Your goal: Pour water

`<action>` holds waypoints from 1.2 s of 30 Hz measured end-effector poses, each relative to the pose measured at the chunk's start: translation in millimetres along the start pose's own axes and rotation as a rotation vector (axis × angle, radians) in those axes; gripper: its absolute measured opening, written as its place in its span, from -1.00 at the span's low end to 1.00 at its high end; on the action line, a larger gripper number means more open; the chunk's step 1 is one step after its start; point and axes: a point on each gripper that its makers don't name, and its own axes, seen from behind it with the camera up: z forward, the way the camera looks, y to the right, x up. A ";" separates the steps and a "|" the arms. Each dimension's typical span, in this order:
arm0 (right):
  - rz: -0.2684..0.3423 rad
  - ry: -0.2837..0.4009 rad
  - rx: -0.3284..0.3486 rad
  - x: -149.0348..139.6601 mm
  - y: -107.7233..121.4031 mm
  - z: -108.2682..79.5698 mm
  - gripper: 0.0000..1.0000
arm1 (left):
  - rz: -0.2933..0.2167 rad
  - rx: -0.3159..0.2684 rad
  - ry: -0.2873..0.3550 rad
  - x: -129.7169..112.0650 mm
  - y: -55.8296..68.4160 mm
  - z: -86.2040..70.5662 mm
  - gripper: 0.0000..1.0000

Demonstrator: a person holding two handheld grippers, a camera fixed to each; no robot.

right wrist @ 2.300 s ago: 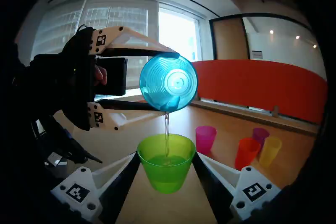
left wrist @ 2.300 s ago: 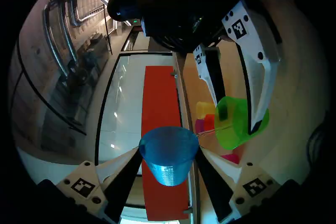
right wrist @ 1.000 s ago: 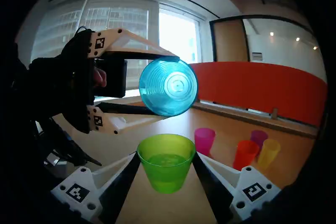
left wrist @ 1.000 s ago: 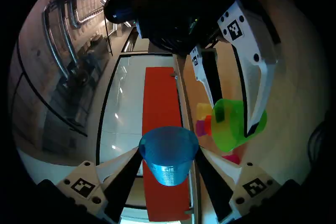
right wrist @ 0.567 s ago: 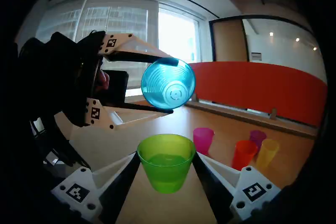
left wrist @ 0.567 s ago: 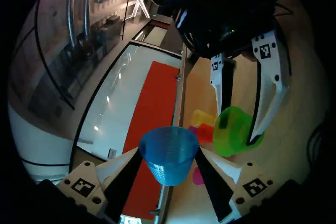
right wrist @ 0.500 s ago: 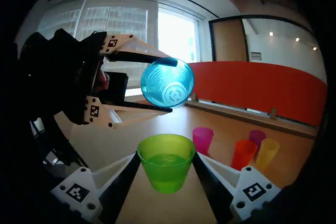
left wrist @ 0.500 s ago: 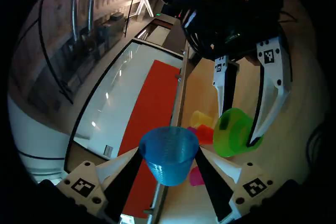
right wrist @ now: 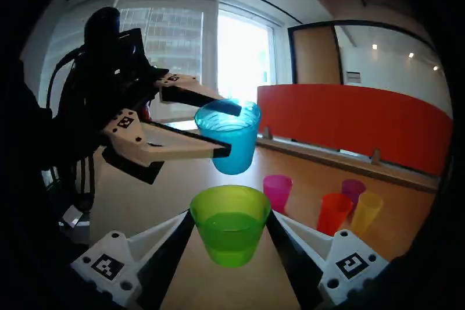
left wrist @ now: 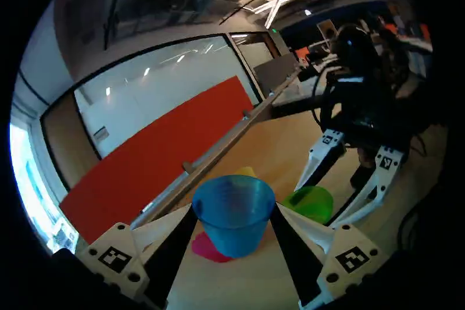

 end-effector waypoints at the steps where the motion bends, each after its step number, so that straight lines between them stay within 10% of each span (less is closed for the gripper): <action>1: 0.000 0.000 -0.001 0.0 0.1 -0.2 0.83 | -0.037 -0.002 0.005 -0.3 -2.4 0.4 0.72; 18: 0.006 -0.005 -0.011 5.5 9.7 -7.6 0.83 | -0.352 -0.016 -0.027 -29.7 -21.0 0.0 0.72; 36: -0.024 -0.145 -0.061 -10.7 62.5 -18.9 0.82 | -0.408 -0.058 -0.147 -77.7 -11.9 14.9 0.72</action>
